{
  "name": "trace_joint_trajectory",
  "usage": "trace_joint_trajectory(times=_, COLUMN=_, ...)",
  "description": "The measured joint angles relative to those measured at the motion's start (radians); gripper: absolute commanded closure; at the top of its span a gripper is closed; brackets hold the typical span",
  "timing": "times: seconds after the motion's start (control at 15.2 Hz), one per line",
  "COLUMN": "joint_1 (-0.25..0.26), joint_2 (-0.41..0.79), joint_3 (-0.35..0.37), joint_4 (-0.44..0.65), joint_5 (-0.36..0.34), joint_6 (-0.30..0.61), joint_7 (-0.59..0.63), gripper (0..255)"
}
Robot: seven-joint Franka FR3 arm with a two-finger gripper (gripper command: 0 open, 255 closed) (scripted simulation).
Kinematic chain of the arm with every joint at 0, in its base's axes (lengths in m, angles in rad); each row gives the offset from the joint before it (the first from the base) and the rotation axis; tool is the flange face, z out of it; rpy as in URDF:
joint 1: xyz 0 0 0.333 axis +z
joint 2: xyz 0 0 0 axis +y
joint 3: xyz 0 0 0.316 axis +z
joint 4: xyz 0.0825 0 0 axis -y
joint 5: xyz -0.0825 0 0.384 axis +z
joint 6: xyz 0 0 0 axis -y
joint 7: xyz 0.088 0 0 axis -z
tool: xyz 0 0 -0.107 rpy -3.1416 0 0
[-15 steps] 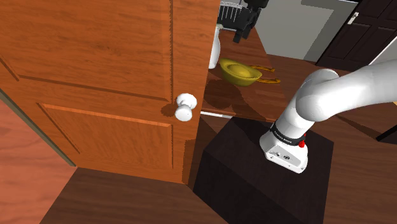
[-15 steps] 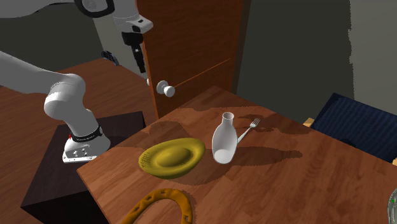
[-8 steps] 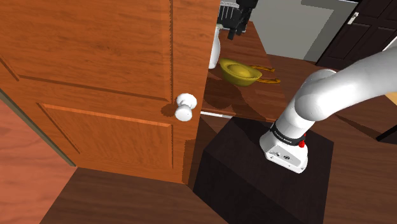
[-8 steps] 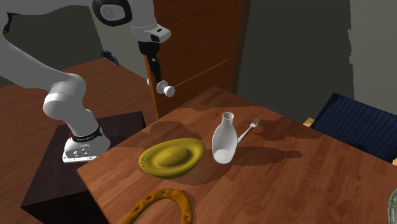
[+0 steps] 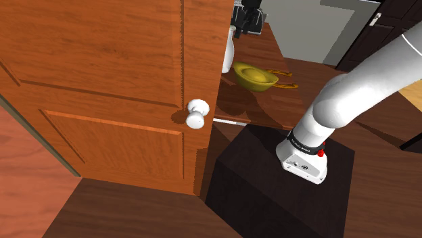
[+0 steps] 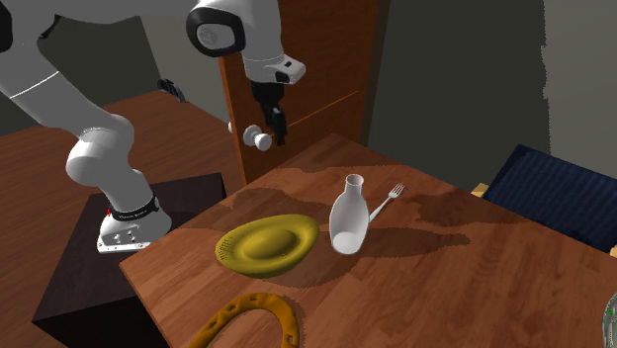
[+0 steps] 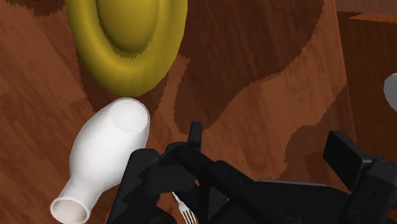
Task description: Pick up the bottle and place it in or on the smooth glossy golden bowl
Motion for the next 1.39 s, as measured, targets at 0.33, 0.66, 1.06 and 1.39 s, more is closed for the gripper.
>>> trace_joint_trajectory(times=0.33, joint_1=-0.016, joint_2=0.171, joint_3=-0.057, joint_4=0.134, joint_5=0.011, joint_6=0.035, joint_7=-0.094, gripper=0)
trace_joint_trajectory(times=0.66, joint_1=-0.037, joint_2=0.353, joint_3=-0.097, joint_4=0.302, joint_5=0.048, joint_6=0.043, joint_7=-0.179, gripper=0)
trace_joint_trajectory(times=1.06, joint_1=-0.087, joint_2=0.586, joint_3=-0.123, joint_4=0.549, joint_5=0.109, joint_6=0.022, joint_7=-0.273, gripper=0)
trace_joint_trajectory(times=1.39, joint_1=-0.116, joint_2=0.683, joint_3=-0.124, joint_4=0.641, joint_5=0.137, joint_6=0.022, joint_7=-0.308, gripper=0)
